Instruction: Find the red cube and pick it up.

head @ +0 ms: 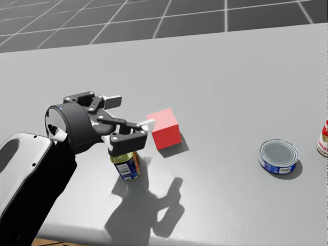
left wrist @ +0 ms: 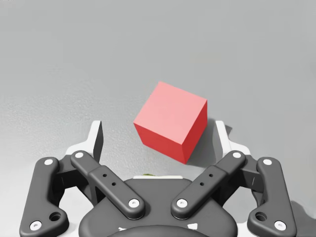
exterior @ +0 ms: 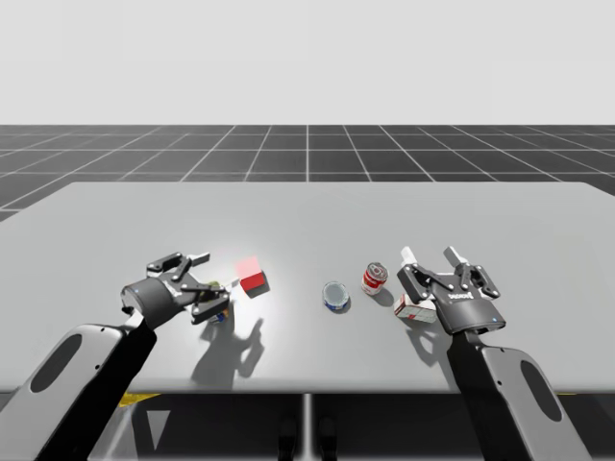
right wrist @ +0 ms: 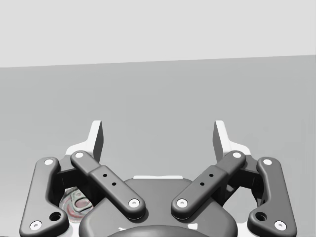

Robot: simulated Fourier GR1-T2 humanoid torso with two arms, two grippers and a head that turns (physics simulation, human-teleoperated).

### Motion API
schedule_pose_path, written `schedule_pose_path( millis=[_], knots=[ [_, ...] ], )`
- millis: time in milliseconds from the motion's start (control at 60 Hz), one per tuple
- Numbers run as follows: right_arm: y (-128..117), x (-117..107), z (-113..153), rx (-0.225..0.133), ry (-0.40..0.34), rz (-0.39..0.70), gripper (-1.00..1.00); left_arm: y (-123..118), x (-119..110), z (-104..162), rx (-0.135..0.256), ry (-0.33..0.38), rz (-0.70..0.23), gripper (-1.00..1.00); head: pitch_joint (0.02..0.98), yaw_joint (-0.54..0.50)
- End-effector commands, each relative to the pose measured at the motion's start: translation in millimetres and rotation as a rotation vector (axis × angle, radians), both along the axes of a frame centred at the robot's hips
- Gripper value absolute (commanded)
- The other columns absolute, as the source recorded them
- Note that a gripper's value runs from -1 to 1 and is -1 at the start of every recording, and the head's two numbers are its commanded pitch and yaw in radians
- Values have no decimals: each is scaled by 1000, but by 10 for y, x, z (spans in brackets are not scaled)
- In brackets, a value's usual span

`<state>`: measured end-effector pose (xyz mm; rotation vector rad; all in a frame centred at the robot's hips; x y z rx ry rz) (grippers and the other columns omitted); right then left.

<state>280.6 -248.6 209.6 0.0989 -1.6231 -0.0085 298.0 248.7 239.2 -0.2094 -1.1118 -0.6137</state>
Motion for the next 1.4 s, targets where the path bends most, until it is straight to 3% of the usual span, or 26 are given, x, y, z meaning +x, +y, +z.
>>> schedule_pose_path(
  millis=[17,150,300,467,617,867,900,917,933,967,1150,1400],
  knots=[
    [-1,3,-1,0,-1,-2,-1000,-95,18,-127,77,108,-127,-1000,774,248],
    [0,5,-1,0,-1,-2,-1000,-138,151,-147,92,144,-165,-1000,776,246],
    [-5,6,1,1,-1,-3,-1000,-199,336,-216,125,166,-165,-1000,776,243],
    [-13,5,2,4,-2,-8,-1000,-228,496,-307,127,195,-165,-1000,774,234],
    [-21,9,5,6,-4,-11,-1000,-260,644,-416,156,221,-154,-1000,775,227],
    [-37,8,7,7,-6,-16,-1000,-263,731,-533,181,283,-169,-1000,775,219],
    [-38,8,7,7,-6,-16,-1000,-263,725,-536,180,288,-171,-644,775,218],
    [-39,9,7,7,-6,-16,-1000,-264,716,-539,181,287,-173,-83,773,219],
    [-40,9,7,8,-5,-16,-1000,-265,703,-546,181,296,-179,791,772,219],
    [-40,8,7,10,-5,-16,-1000,-268,690,-544,187,298,-190,977,770,220],
    [-50,10,11,12,-6,-18,-1000,-285,636,-533,198,299,-212,1000,733,227],
    [-59,15,14,17,-8,-21,-1000,-317,571,-590,214,310,-240,1000,528,239]
  ],
)
